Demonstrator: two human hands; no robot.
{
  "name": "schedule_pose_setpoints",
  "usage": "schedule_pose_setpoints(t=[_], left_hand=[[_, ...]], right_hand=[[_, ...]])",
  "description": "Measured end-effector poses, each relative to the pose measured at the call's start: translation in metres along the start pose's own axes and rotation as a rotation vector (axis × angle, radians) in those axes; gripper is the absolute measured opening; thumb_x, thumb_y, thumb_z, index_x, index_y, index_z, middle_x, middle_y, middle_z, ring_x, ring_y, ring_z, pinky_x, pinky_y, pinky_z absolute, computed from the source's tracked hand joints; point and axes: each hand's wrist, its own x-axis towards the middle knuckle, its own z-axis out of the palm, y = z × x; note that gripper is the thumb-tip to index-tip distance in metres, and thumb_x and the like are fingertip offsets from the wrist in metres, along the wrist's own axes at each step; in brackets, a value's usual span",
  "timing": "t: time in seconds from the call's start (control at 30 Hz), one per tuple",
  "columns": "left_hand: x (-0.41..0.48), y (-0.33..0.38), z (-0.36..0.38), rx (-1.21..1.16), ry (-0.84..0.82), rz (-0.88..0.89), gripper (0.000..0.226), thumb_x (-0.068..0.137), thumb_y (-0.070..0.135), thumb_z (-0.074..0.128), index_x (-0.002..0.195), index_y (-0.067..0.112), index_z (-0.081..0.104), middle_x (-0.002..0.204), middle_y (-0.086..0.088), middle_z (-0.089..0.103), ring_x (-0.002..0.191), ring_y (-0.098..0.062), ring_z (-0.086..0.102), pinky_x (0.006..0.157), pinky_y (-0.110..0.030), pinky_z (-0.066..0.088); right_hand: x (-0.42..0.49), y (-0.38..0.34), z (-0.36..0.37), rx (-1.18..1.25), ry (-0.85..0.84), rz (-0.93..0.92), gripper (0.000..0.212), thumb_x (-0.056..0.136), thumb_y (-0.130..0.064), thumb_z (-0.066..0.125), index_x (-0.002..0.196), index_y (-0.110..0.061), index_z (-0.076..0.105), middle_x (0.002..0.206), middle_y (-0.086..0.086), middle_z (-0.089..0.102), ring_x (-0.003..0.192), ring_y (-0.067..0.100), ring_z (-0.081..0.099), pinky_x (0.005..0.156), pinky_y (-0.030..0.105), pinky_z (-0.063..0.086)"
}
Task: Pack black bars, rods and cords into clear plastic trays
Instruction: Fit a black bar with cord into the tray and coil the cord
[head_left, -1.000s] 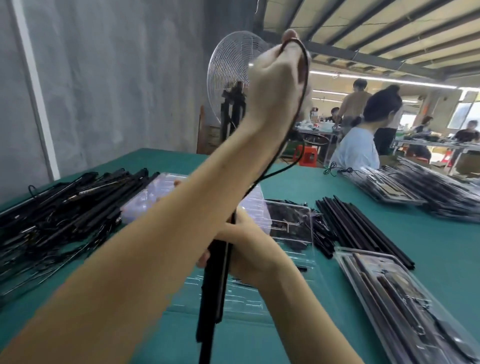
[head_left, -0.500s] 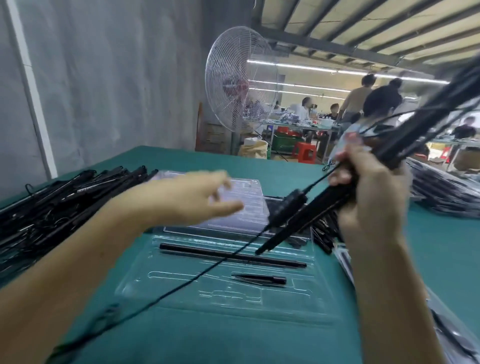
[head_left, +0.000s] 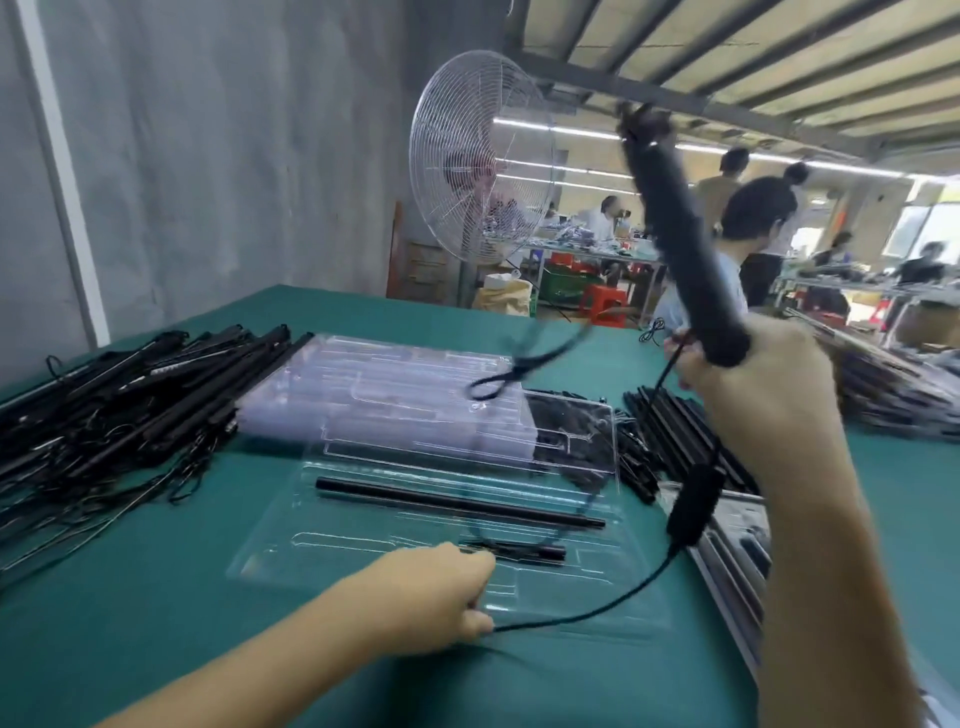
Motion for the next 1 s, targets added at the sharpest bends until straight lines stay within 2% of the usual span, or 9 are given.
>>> schedule_pose_setpoints(t=[0.07,0.2,0.27,0.43,0.57,0.63,0.7,0.83,1.0], left_hand=[[0.006,0.002,0.010,-0.025,-0.013,0.006,0.020,0.094,0.035,0.043,0.098,0.016,0.047,0.108,-0.008,0.057,0.098,-0.029,0.055,0.075,-0.035,0.040],[-0.002,-0.006,0.012,-0.195,0.079,-0.025,0.030,0.090,0.051,0.049,0.095,0.024,0.036,0.080,0.015,0.040,0.068,-0.010,0.045,0.056,-0.026,0.030],[-0.012,-0.015,0.015,-0.119,0.116,-0.007,0.038,0.086,0.057,0.052,0.096,0.027,0.032,0.075,0.018,0.033,0.069,-0.012,0.042,0.059,-0.029,0.029],[-0.027,-0.025,0.037,0.041,0.142,0.074,0.027,0.093,0.053,0.038,0.093,0.027,0.029,0.083,0.006,0.043,0.083,-0.024,0.049,0.067,-0.032,0.030],[-0.044,-0.045,0.036,-0.068,0.103,0.065,0.024,0.087,0.059,0.044,0.090,0.036,0.036,0.068,0.014,0.045,0.060,0.001,0.043,0.055,-0.020,0.033],[-0.052,-0.060,0.030,-0.164,0.067,0.063,0.023,0.080,0.065,0.047,0.081,0.042,0.045,0.065,0.018,0.052,0.060,0.006,0.047,0.053,-0.014,0.035],[-0.059,-0.075,0.023,-0.266,0.023,0.048,0.030,0.074,0.072,0.047,0.074,0.042,0.054,0.066,0.022,0.057,0.061,0.006,0.050,0.060,-0.017,0.042],[-0.062,-0.090,0.014,-0.253,0.012,-0.008,0.040,0.085,0.067,0.042,0.071,0.035,0.061,0.070,0.011,0.065,0.057,-0.002,0.054,0.071,-0.025,0.050],[-0.055,-0.081,0.009,-0.325,0.187,0.000,0.038,0.087,0.064,0.036,0.072,0.033,0.053,0.067,0.019,0.060,0.054,-0.001,0.050,0.063,-0.026,0.046]], right_hand=[[-0.002,0.001,0.004,-0.067,-0.207,0.036,0.020,0.079,-0.003,0.062,0.061,-0.011,0.056,0.051,0.001,0.048,0.045,0.014,0.040,0.036,0.012,0.030],[-0.006,0.000,0.008,-0.079,-0.625,0.131,0.007,0.077,-0.006,0.064,0.074,-0.002,0.060,0.054,0.007,0.056,0.041,0.016,0.043,0.039,0.021,0.035],[-0.007,0.000,0.007,-0.091,-0.738,0.157,0.008,0.075,-0.004,0.064,0.069,-0.003,0.060,0.049,0.006,0.058,0.036,0.015,0.042,0.036,0.019,0.033],[-0.006,0.002,-0.002,-0.187,-0.750,0.178,0.010,0.074,-0.004,0.062,0.065,-0.007,0.060,0.047,0.004,0.057,0.032,0.012,0.041,0.035,0.017,0.031],[-0.010,0.008,-0.034,-0.049,-0.715,0.130,0.011,0.074,-0.012,0.068,0.064,-0.010,0.065,0.047,0.005,0.058,0.036,0.013,0.042,0.036,0.019,0.032],[-0.015,0.005,-0.049,0.046,-0.759,0.088,0.006,0.066,-0.023,0.074,0.067,-0.019,0.069,0.052,0.008,0.062,0.034,0.012,0.044,0.036,0.018,0.034],[-0.018,0.004,-0.057,0.051,-0.869,0.068,0.020,0.057,-0.037,0.077,0.070,-0.024,0.072,0.059,0.011,0.066,0.036,0.010,0.048,0.038,0.019,0.039],[-0.016,0.000,-0.044,-0.137,-1.080,0.199,0.027,0.056,-0.041,0.080,0.074,-0.023,0.073,0.066,0.006,0.071,0.042,0.011,0.052,0.043,0.021,0.043],[-0.015,0.001,-0.023,-0.381,-1.080,0.355,0.056,0.046,-0.052,0.081,0.078,-0.008,0.070,0.069,-0.002,0.073,0.041,0.014,0.049,0.049,0.023,0.044]])
